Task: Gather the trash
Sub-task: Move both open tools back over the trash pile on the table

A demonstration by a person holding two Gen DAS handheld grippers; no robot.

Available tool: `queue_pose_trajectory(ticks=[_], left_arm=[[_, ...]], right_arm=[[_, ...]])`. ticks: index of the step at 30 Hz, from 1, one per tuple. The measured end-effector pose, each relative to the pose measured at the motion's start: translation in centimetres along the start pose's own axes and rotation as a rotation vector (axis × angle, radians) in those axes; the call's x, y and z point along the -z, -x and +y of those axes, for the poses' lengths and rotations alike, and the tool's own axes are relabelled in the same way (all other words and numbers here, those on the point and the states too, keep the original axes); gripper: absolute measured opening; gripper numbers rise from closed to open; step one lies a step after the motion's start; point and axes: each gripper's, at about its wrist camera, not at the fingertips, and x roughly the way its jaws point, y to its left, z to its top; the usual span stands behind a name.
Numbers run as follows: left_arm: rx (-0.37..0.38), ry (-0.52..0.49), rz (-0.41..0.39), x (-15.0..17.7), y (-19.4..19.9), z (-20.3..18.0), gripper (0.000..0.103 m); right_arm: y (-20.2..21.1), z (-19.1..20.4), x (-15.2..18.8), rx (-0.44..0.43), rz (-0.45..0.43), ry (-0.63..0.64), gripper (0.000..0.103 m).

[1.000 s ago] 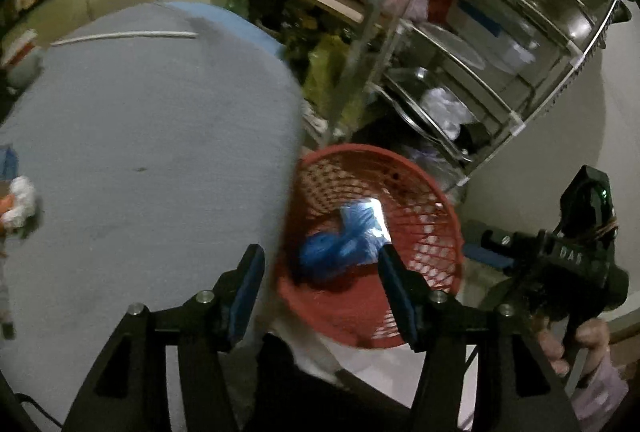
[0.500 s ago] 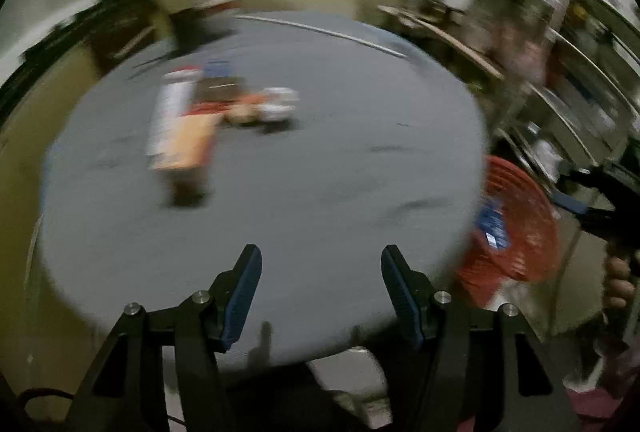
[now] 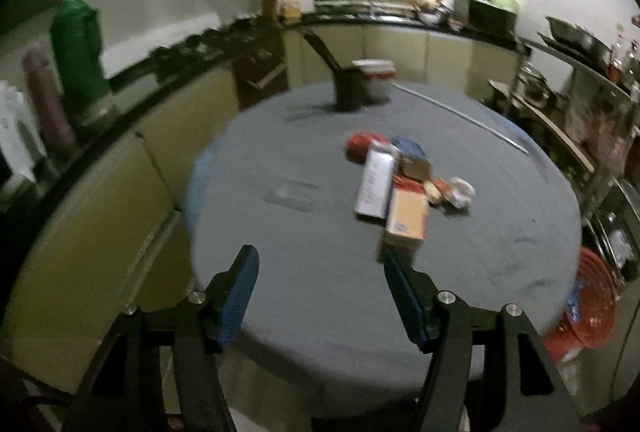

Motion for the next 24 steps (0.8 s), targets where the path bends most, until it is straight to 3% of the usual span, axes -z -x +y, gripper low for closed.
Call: queue_pose_trajectory(ticks=[8, 13, 18, 24], left_arm=[[-0.05, 0.016, -0.038, -0.7, 1.0, 0.9, 0.07], [-0.055, -0.007, -0.033, -0.9, 1.4, 0.1, 0.071], [-0.031, -0.012, -0.05, -1.1, 1.6, -1.3, 0.072], [0.03, -0.035, 0.002, -1.2, -0.4, -3.4, 0.072]], right_arm=[[4.3, 3.8, -3.3, 0.034, -0.108, 0.103, 0.068], [5.9, 3.2, -4.0, 0.04, -0.136, 0.105, 0.068], [6.3, 1.8, -4.3, 0.034, -0.144, 0.083, 0.068], [3.9, 0.7, -4.1, -0.005, -0.093, 0.056, 0.068]])
